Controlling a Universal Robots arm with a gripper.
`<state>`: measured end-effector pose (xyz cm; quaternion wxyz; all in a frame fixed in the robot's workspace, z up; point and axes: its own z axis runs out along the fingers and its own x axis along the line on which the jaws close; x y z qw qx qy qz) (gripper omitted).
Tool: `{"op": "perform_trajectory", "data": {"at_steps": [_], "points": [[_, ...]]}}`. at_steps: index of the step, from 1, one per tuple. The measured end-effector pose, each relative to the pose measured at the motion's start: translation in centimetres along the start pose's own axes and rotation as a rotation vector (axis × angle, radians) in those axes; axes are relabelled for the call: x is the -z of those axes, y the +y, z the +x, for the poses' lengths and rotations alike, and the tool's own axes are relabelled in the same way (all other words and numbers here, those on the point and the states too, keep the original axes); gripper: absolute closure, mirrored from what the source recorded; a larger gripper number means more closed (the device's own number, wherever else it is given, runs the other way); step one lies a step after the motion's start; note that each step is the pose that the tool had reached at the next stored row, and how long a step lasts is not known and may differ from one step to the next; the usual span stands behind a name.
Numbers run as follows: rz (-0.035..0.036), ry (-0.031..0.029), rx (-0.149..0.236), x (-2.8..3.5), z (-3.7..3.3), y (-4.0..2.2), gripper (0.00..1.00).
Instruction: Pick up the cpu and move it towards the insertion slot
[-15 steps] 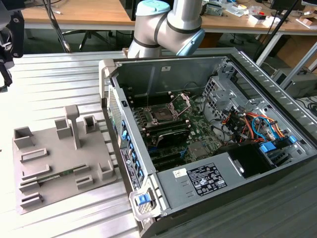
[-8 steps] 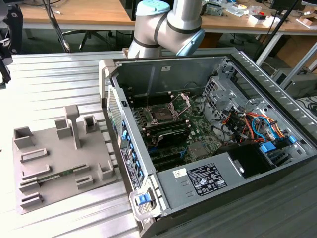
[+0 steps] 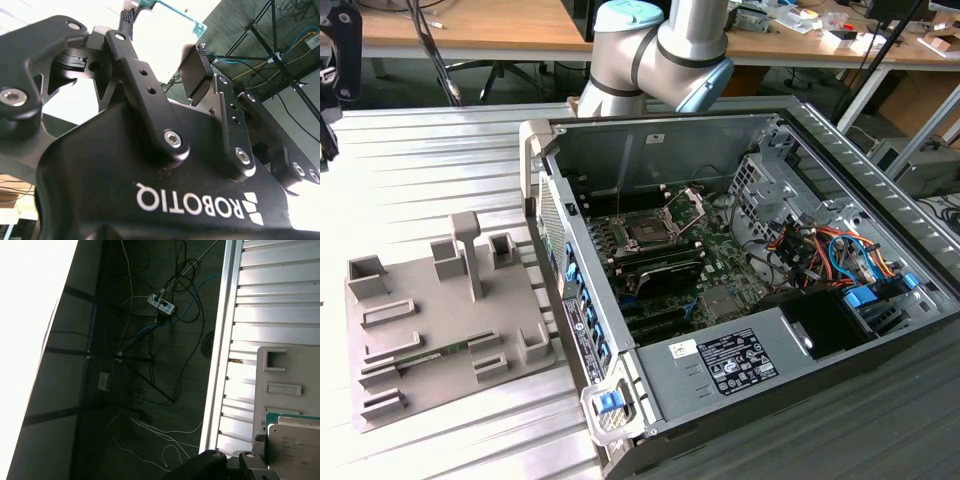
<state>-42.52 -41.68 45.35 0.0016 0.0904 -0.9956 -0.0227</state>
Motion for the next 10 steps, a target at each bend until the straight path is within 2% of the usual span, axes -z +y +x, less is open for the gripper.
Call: {"op": "perform_trajectory", "data": {"at_steps": [4,10], "points": [[0.0000,-0.0001,0.000,0.28,0.00,0.01,0.45],[0.0000,0.0000,0.000,0.34,0.00,0.01,0.45]]}}
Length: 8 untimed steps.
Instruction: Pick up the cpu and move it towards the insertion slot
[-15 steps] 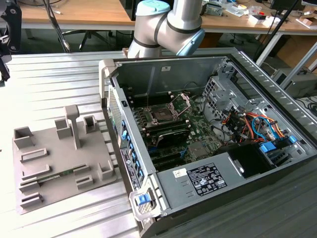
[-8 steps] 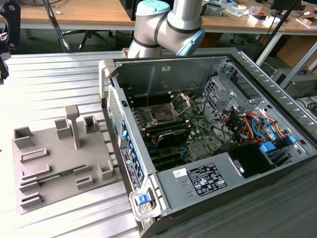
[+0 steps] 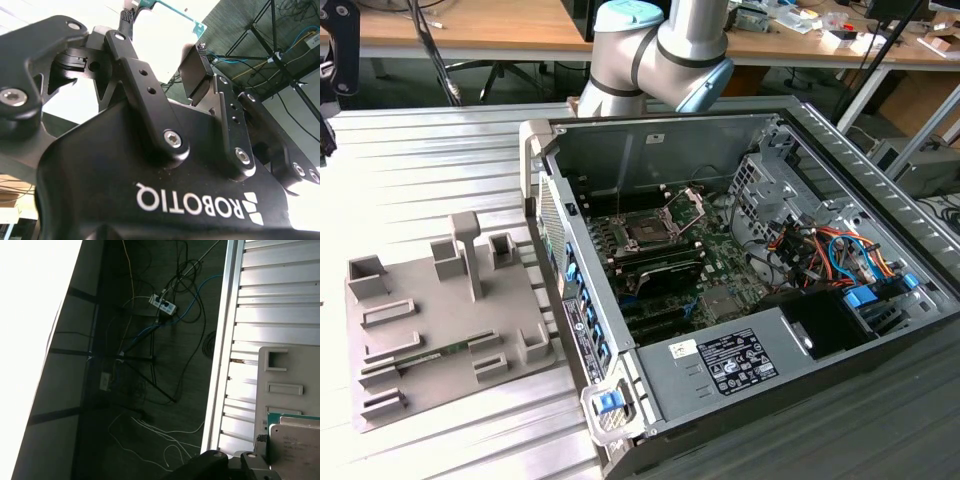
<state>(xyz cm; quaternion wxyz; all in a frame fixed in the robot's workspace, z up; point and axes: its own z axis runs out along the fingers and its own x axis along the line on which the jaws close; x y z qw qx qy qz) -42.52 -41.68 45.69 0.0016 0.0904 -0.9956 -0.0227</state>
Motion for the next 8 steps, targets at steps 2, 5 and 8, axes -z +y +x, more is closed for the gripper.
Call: {"op": "perform_trajectory", "data": {"at_steps": [2,5,8], "points": [[0.0000,0.0000,0.000,0.01,0.00,0.00,0.45],[0.0000,0.0003,0.000,0.03,-0.07,-0.01,0.45],[0.0000,0.0000,0.000,0.02,-0.26,-0.05,0.45]]}}
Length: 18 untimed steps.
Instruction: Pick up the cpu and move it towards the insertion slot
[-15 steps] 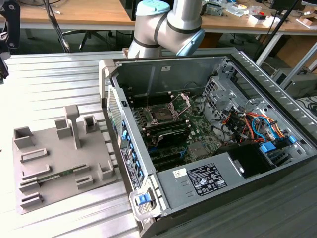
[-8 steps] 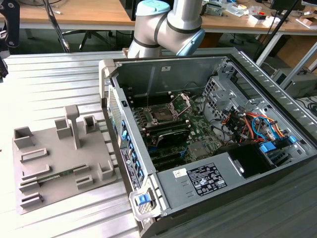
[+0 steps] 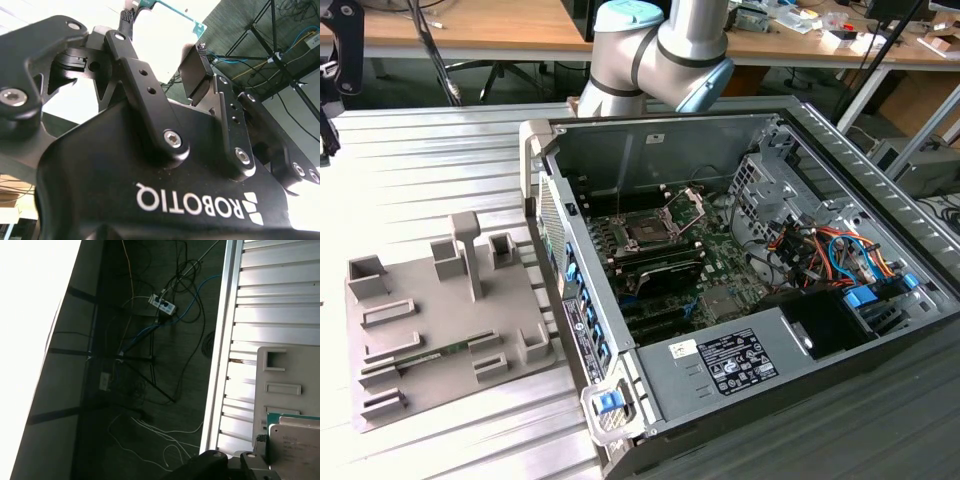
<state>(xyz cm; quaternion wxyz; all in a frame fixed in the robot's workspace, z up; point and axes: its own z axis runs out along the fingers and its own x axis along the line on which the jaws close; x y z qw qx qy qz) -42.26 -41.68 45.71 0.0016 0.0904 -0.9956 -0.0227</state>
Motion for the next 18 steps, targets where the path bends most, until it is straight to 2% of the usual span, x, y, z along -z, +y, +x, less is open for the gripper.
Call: {"op": "perform_trajectory", "data": {"at_steps": [18], "points": [[0.0000,0.0000,0.000,0.01,-1.42,-0.26,0.45]]}}
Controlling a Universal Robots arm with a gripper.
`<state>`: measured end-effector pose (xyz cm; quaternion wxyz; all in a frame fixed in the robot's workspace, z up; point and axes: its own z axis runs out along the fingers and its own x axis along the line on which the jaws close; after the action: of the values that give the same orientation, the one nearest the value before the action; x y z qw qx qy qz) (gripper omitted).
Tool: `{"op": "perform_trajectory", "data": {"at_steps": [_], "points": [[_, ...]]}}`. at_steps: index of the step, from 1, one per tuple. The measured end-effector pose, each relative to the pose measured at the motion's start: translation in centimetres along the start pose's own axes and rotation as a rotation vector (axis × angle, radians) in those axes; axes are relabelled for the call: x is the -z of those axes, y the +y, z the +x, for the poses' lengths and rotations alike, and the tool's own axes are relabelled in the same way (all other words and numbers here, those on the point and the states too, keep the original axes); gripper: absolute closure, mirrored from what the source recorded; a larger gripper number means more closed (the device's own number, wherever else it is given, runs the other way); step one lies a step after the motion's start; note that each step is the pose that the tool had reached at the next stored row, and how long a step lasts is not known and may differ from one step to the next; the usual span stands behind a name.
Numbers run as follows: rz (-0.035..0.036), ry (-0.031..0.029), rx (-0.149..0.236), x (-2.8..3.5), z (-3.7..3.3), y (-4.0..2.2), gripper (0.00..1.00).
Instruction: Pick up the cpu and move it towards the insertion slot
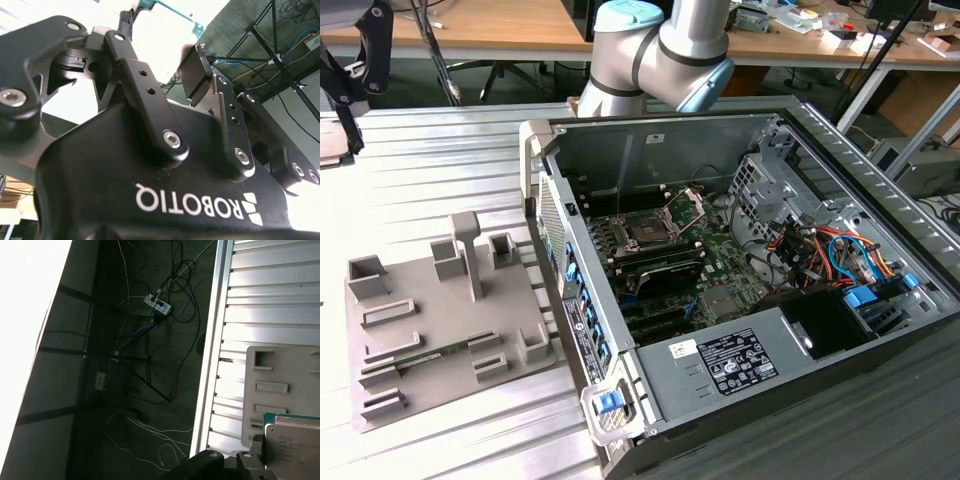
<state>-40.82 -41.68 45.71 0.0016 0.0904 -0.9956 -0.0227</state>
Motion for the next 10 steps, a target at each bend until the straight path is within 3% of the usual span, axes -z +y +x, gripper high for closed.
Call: {"op": "perform_trajectory", "data": {"at_steps": [10], "points": [[0.0000,0.0001,0.000,0.01,-0.80,-0.15,0.45]]}}
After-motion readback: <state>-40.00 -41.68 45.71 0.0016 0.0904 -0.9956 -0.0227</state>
